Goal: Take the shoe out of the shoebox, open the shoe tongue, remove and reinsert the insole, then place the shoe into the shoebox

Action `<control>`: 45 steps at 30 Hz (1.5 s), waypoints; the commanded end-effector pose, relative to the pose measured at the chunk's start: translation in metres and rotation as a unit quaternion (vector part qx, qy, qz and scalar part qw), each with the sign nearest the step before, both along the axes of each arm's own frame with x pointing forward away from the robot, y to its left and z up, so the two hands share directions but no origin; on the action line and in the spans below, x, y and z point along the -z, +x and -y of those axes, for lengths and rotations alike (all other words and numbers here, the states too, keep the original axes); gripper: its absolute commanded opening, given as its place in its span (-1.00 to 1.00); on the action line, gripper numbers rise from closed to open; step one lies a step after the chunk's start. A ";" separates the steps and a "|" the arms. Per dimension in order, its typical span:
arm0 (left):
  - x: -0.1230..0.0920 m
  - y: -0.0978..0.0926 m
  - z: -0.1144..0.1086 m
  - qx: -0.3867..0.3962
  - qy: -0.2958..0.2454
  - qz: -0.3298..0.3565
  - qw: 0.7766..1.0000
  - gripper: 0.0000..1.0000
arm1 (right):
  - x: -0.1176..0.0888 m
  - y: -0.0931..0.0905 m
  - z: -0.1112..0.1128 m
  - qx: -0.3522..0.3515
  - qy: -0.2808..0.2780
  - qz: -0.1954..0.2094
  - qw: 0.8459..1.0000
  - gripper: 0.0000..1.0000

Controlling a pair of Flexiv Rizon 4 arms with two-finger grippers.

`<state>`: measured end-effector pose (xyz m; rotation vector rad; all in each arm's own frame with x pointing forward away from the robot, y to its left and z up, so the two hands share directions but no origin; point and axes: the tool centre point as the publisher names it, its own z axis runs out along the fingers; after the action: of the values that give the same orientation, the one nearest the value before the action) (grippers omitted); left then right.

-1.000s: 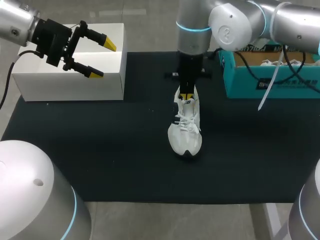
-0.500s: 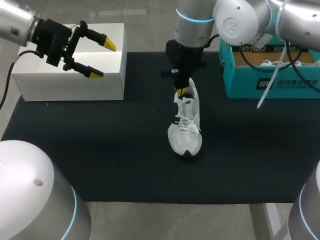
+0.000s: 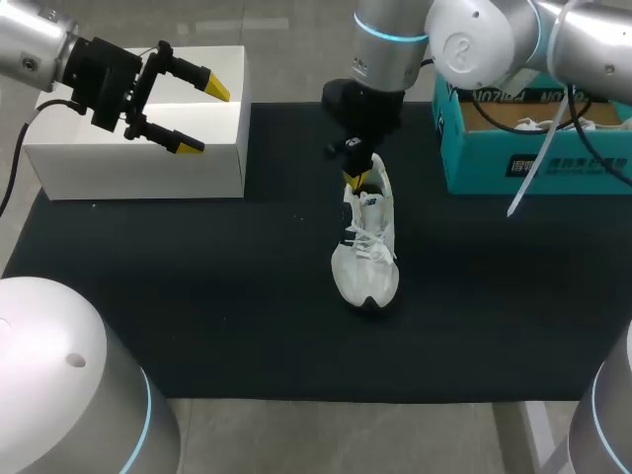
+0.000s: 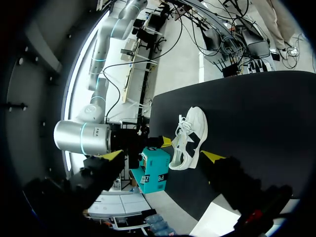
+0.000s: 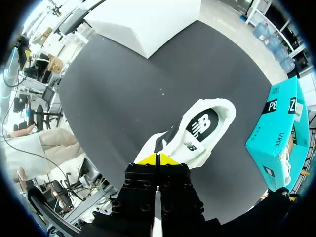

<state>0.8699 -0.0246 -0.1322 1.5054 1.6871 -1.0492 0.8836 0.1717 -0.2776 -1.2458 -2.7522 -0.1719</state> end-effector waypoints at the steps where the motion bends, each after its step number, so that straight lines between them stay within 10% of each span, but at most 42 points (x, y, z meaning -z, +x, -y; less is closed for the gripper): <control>1: 0.000 0.001 0.000 0.001 0.001 0.000 1.000 1.00 | 0.000 0.003 0.000 -0.025 0.006 0.027 0.999 -1.00; 6: 0.000 0.001 0.000 0.001 0.001 0.000 1.000 1.00 | -0.005 0.018 0.002 -0.132 0.001 0.134 0.982 -1.00; 14: 0.000 0.001 0.000 0.001 0.001 0.000 1.000 1.00 | -0.012 0.033 0.001 -0.295 -0.062 0.121 0.946 -1.00; 30: 0.000 0.001 0.000 0.001 0.001 0.000 1.000 1.00 | 0.001 0.037 0.000 -0.285 -0.068 0.093 0.951 -1.00; 45: 0.000 0.001 0.000 0.001 0.001 0.000 1.000 1.00 | -0.004 0.085 0.034 -0.276 -0.099 0.126 0.948 -1.00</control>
<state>0.8699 -0.0245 -0.1322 1.5054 1.6871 -1.0491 0.9665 0.1391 -0.2793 -0.4575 -3.2808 -0.0088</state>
